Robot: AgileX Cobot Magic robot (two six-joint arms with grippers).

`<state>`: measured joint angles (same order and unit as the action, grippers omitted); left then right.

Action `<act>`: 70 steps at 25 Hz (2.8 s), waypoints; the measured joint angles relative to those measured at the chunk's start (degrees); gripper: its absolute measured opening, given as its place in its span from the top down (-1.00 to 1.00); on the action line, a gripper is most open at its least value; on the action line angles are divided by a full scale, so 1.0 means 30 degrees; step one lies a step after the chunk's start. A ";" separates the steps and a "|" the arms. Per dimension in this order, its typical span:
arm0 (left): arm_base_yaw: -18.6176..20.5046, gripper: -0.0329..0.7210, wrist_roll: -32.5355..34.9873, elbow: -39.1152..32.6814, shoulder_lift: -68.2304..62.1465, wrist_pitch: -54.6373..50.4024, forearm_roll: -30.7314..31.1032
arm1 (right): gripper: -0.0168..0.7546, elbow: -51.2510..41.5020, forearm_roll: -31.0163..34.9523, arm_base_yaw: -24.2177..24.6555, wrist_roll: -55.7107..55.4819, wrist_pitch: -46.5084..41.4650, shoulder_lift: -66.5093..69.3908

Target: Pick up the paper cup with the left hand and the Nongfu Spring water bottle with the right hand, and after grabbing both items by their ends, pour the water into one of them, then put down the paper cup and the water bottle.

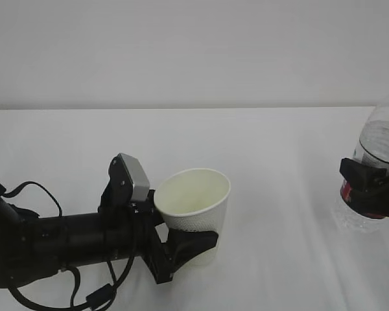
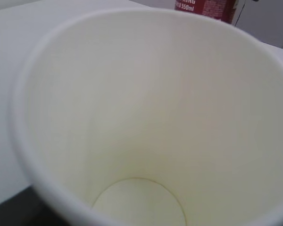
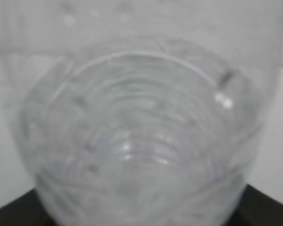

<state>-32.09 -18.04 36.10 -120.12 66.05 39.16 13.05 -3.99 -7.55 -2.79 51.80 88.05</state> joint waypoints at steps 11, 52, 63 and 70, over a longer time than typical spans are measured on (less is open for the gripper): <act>-0.0065 -0.53 -0.1322 0.1452 0.0000 0.0000 0.0627 | -0.22 0.0000 0.0000 0.0000 0.0000 -0.3218 -0.3494; -0.4000 -0.51 -0.3112 0.4961 0.0000 -0.3531 0.2668 | -0.22 -0.0094 0.0000 0.0000 0.0766 -1.0181 -0.9539; -0.4603 -0.51 -0.3153 0.5871 0.0000 -0.4396 0.3138 | -0.22 0.0414 0.0256 0.0000 0.4152 -1.1479 -0.9539; -0.4603 -0.51 -0.3153 0.5871 0.0000 -0.4489 0.3491 | -0.22 0.0484 0.0742 0.0000 0.6435 -1.1479 -0.9539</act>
<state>-45.90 -27.50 53.71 -120.12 52.58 49.63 14.51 -1.77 -7.55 16.51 17.37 59.43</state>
